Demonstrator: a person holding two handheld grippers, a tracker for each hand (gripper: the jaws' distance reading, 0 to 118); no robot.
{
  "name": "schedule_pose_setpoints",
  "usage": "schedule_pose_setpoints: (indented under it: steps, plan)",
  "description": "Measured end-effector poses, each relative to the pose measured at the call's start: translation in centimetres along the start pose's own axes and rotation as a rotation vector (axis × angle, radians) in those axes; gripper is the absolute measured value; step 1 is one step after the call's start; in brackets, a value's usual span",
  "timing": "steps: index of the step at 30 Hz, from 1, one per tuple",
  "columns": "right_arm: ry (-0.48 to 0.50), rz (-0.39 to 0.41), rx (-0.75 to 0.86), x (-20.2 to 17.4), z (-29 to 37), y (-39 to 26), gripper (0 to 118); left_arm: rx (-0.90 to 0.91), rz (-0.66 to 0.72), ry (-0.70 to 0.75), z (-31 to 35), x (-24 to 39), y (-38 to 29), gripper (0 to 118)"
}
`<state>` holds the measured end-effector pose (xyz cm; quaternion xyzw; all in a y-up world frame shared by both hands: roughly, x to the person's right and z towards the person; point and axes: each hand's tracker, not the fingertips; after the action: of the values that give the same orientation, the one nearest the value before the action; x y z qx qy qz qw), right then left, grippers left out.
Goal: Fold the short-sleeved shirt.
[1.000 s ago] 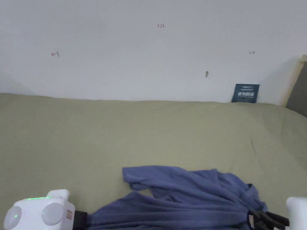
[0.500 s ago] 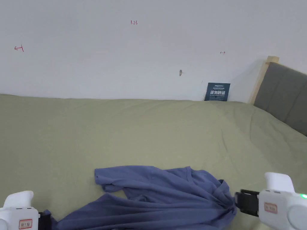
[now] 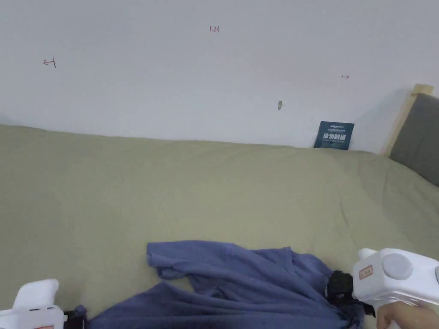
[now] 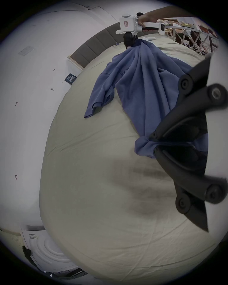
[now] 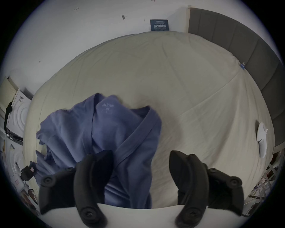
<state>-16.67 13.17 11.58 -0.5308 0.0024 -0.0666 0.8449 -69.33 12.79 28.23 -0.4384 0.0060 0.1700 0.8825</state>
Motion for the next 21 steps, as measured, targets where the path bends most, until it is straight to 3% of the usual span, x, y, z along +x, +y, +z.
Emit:
schedule_pose_setpoints:
  steps: [1, 2, 3, 4, 6, 12, 16, 21]
  plan:
    - [-0.001, 0.023, -0.01, -0.2, 0.0, -0.2, 69, 0.008, 0.011, -0.009, -0.1, -0.1, 0.0, 2]
    - [0.003, 0.041, -0.009, -0.5, 0.0, -0.4, 47, 0.014, 0.023, -0.024, -0.2, -0.2, 0.1, 2]
    - [0.02, 0.069, -0.007, -0.7, 0.0, -0.4, 18, 0.02, 0.042, -0.045, -0.4, -0.3, 0.3, 2]
    - [0.031, 0.076, 0.005, -1.0, 0.2, -0.5, 6, 0.022, 0.075, -0.099, -0.5, -0.5, 0.5, 2]
    - [0.003, 0.069, 0.078, -1.6, 0.9, -0.6, 6, 0.046, 0.119, -0.194, -0.8, -1.2, 0.7, 2]
    - [0.11, 0.023, 0.158, -2.7, 2.9, 1.0, 6, 0.063, 0.039, -0.127, 0.3, -1.1, 3.9, 2]
    - [0.127, 0.044, 0.2, -5.0, 4.0, 3.6, 6, 0.118, 0.025, -0.139, 1.7, -1.2, 7.7, 2]
    - [0.171, 0.01, 0.266, -8.5, 4.8, 7.9, 6, 0.181, -0.032, -0.162, 3.0, -0.2, 12.8, 2]
